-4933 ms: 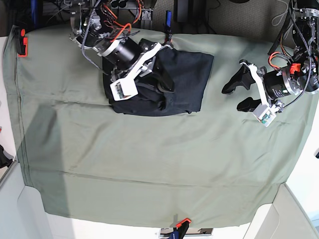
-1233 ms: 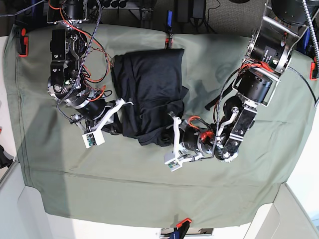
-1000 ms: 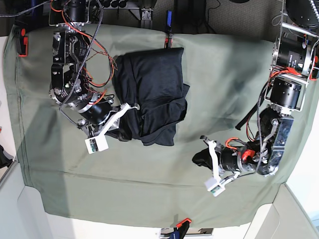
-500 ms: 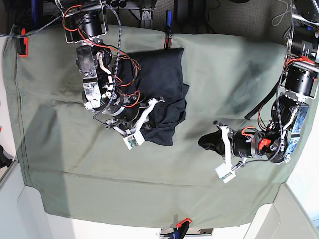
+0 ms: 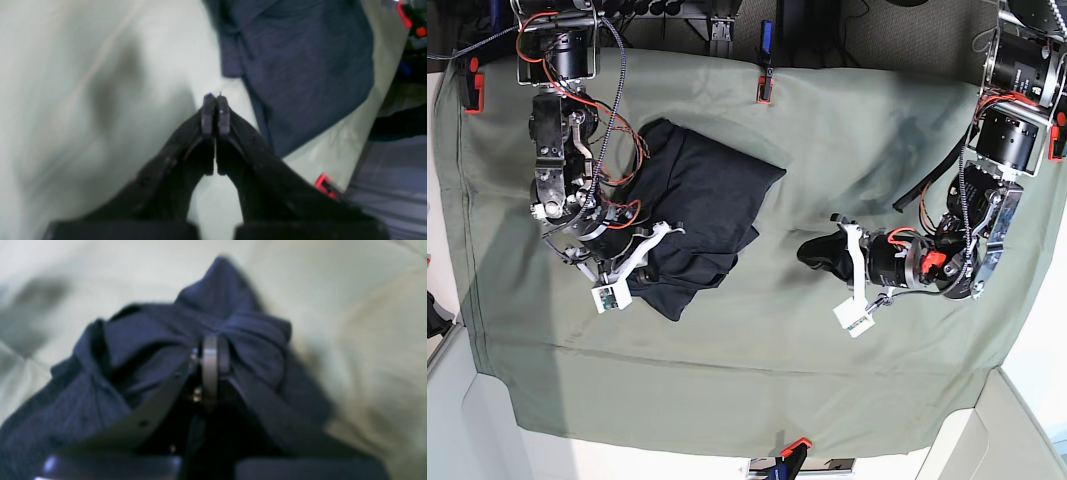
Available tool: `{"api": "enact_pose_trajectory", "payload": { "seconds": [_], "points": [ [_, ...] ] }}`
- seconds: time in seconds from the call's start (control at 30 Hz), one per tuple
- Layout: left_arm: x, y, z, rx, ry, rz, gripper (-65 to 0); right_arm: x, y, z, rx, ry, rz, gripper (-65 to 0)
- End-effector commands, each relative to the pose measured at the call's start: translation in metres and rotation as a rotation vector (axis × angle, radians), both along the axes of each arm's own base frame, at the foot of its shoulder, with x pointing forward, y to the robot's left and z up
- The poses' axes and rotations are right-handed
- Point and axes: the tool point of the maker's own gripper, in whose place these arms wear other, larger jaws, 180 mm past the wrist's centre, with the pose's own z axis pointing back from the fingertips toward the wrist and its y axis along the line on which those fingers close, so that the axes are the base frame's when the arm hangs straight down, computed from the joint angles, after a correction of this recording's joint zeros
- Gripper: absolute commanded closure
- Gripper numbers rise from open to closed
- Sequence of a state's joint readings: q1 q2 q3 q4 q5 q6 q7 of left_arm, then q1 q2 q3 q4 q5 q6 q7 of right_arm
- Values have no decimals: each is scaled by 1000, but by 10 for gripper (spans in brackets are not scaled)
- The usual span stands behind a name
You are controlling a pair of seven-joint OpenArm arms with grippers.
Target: Fold the T-shirt properly
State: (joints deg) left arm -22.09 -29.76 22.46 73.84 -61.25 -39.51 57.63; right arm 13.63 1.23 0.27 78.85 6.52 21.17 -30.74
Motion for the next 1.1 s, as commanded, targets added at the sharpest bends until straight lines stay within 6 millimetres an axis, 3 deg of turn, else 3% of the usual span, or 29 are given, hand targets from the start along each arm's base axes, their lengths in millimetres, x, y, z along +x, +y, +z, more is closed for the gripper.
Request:
{"api": "enact_pose_trajectory", "payload": {
  "seconds": [0.0,0.17,0.5,0.67,0.93,1.07],
  "points": [
    [12,-4,19,-32,-53,-2,-22,15,-4,25,19,-76,-20,0],
    [12,-17,19,-55,-54,-15,-22,18,-23,42,10,-98,-68,0],
    [12,-15,16,-32,-58,-16,-22,5,-80,24,-93,-41,-125,0],
    [12,-16,17,-37,-60,-15,-22,3,-105,25,-152,-42,-134,0],
    [14,-16,19,-45,-67,-11,-22,1,-115,26,-129,-36,-150,0],
    [3,-3,12,0,-37,-25,-21,-17,-120,20,-75,-11,-177,0]
  ]
}}
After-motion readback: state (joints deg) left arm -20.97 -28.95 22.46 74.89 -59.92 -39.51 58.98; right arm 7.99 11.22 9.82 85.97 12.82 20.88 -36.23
